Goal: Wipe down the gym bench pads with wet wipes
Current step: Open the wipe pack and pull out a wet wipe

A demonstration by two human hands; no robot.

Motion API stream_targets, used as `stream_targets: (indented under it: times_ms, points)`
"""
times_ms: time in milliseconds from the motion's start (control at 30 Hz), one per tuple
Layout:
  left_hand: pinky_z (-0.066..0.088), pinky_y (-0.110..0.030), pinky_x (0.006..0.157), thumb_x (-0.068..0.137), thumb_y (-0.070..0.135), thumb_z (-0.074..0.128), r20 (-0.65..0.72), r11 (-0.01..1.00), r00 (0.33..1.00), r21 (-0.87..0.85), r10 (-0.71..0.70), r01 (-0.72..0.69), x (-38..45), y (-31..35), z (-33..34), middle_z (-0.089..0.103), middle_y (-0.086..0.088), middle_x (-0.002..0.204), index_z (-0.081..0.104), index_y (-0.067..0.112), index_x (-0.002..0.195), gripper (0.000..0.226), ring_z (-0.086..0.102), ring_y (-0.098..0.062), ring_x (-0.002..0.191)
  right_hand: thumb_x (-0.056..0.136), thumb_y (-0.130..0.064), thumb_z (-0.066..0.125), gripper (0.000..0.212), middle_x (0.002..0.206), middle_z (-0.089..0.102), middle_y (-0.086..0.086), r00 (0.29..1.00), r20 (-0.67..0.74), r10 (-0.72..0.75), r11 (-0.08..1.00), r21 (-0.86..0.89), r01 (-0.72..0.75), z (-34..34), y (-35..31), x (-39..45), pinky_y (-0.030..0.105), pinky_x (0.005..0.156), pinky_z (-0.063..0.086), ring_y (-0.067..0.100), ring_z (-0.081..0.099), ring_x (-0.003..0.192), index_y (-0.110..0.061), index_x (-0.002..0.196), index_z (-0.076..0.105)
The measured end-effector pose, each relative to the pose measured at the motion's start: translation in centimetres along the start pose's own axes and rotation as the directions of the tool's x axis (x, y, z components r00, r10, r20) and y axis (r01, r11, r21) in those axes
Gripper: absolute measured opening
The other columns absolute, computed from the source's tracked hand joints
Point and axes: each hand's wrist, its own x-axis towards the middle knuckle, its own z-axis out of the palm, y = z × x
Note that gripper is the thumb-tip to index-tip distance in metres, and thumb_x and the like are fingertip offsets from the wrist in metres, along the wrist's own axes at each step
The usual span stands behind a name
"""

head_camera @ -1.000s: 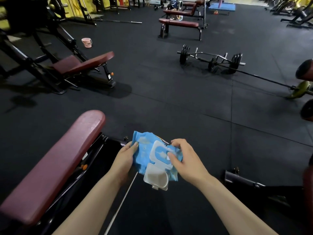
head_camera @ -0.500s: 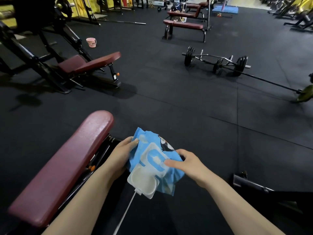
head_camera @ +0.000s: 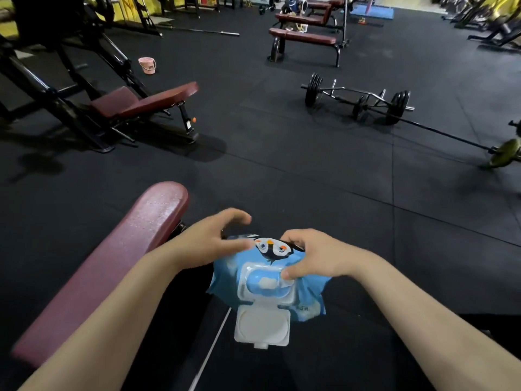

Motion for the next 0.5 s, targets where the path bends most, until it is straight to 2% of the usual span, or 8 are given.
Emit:
stream_targets:
  times_ms: [67,167,267,333,400,500]
  points:
    - [0.048,-0.024,0.094,0.072,0.055,0.076,0.199,0.964,0.978,0.265,-0.062,0.007,0.5,1.8,0.0,0.065,0.021,0.112,0.058,0.038,0.119,0.053,0.061,0.004,0.104,0.068,-0.035,0.084,0.039,0.094,0.064,-0.012,0.999,0.047,-0.017,0.99,-0.142,0.023,-0.7,-1.4,0.7,0.031,0.076,0.051,0.008,0.06,0.084,-0.034,0.098,0.058]
    - [0.053,-0.03,0.083,0.073,0.051,0.081,0.296,0.902,0.941,0.431,-0.163,0.02,1.8,2.9,0.7,0.068,0.011,0.097,0.06,0.031,0.104,0.043,0.065,-0.01,0.09,0.068,-0.038,0.084,0.046,0.094,0.058,-0.014,0.995,0.096,0.002,0.966,-0.256,0.023,-1.5,-3.1,1.4,0.027,0.07,0.046,0.007,0.054,0.08,-0.036,0.101,0.052]
    - [0.051,-0.029,0.08,0.076,0.046,0.08,0.35,0.939,0.92,0.341,-0.178,0.052,2.7,2.1,1.1,0.069,0.007,0.087,0.065,0.023,0.093,0.033,0.065,-0.015,0.083,0.07,-0.041,0.084,0.051,0.098,0.053,-0.014,0.989,0.143,0.031,0.932,-0.362,0.023,-1.8,-4.3,1.9,0.03,0.072,0.046,0.009,0.052,0.083,-0.035,0.106,0.048]
    - [0.047,-0.026,0.071,0.079,0.043,0.078,0.328,0.971,0.931,0.22,-0.163,0.092,2.5,1.5,1.5,0.063,0.012,0.07,0.062,0.026,0.075,0.024,0.058,-0.011,0.069,0.071,-0.041,0.083,0.051,0.095,0.051,-0.016,0.986,0.159,0.046,0.91,-0.415,0.025,-1.9,-4.9,2.2,0.026,0.066,0.043,0.007,0.051,0.081,-0.035,0.105,0.045]
    - [0.04,-0.023,0.063,0.078,0.048,0.073,0.261,0.984,0.958,0.159,-0.119,0.079,2.1,0.8,2.4,0.052,0.015,0.058,0.053,0.029,0.06,0.033,0.046,-0.005,0.058,0.072,-0.04,0.082,0.051,0.094,0.049,-0.016,0.986,0.161,0.05,0.895,-0.445,0.027,-1.8,-5.2,2.3,0.025,0.064,0.04,0.006,0.05,0.08,-0.036,0.106,0.044]
    - [0.045,-0.035,0.065,0.07,0.063,0.061,0.125,0.991,0.988,0.114,-0.09,0.076,1.3,-1.0,3.5,0.058,0.011,0.061,0.061,0.024,0.066,0.038,0.049,-0.004,0.061,0.072,-0.041,0.078,0.049,0.096,0.054,-0.013,0.992,0.114,0.049,0.884,-0.468,0.01,-0.9,-4.5,2.5,0.03,0.071,0.046,0.011,0.051,0.089,-0.037,0.109,0.046]
